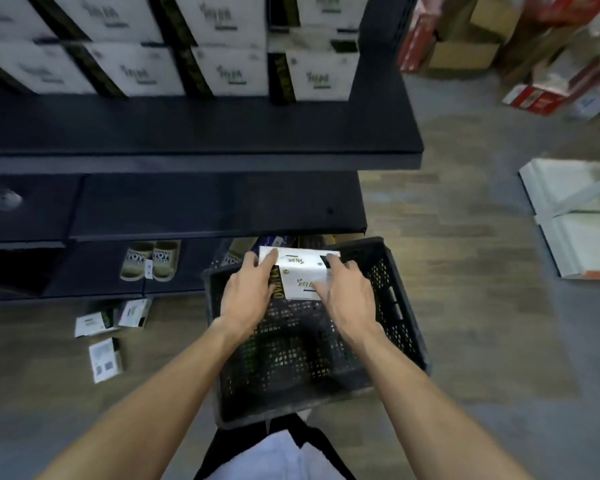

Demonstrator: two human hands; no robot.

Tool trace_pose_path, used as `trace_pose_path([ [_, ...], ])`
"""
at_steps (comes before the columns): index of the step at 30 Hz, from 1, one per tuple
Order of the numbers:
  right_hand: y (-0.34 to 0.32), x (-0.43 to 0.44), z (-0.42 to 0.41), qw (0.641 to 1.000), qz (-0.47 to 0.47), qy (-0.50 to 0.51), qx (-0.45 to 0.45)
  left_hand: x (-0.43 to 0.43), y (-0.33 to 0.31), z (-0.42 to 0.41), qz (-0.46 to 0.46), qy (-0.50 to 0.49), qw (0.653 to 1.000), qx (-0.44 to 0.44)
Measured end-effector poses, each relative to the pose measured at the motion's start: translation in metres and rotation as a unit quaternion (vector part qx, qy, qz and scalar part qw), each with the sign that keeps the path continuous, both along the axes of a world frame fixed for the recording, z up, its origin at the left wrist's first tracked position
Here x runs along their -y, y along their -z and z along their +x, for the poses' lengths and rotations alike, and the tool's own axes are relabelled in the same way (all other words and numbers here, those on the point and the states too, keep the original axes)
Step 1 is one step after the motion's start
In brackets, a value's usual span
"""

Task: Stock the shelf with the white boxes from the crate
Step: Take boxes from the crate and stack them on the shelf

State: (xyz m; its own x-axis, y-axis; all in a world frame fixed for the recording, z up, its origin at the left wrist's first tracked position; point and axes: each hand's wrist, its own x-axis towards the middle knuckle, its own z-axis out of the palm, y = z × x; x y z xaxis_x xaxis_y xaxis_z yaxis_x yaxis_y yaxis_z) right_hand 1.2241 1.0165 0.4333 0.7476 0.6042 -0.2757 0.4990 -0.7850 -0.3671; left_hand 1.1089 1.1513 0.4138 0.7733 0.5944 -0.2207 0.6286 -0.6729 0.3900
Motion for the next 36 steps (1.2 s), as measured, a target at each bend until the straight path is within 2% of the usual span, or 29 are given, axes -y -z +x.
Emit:
trace_pose_path([
  [8,-0.1,-0.029,0.032,0.981,0.15,-0.016,0.124,-0.042,-0.111,0.024,0.095,0.005,0.987,0.129],
  [15,-0.193,-0.084,0.109,0.952,0.195,-0.03,0.234,-0.094,-0.203,0.096,0.198,0.029,0.959,0.202],
  [18,-0.213,-0.104,0.141,0.95,0.196,-0.019,0.242,-0.109,-0.225,0.13,0.214,0.002,0.953,0.215],
  [23,-0.204,-0.13,0.195,0.954,0.18,-0.048,0.233,-0.136,-0.225,0.182,0.297,-0.026,0.938,0.177],
  [29,-0.192,-0.166,0.236,0.951,0.18,-0.066,0.244,-0.168,-0.21,0.216,0.329,-0.019,0.928,0.175],
  [36,-0.189,-0.188,0.256,0.945,0.15,-0.102,0.271,-0.198,-0.205,0.229,0.434,0.013,0.884,0.176],
])
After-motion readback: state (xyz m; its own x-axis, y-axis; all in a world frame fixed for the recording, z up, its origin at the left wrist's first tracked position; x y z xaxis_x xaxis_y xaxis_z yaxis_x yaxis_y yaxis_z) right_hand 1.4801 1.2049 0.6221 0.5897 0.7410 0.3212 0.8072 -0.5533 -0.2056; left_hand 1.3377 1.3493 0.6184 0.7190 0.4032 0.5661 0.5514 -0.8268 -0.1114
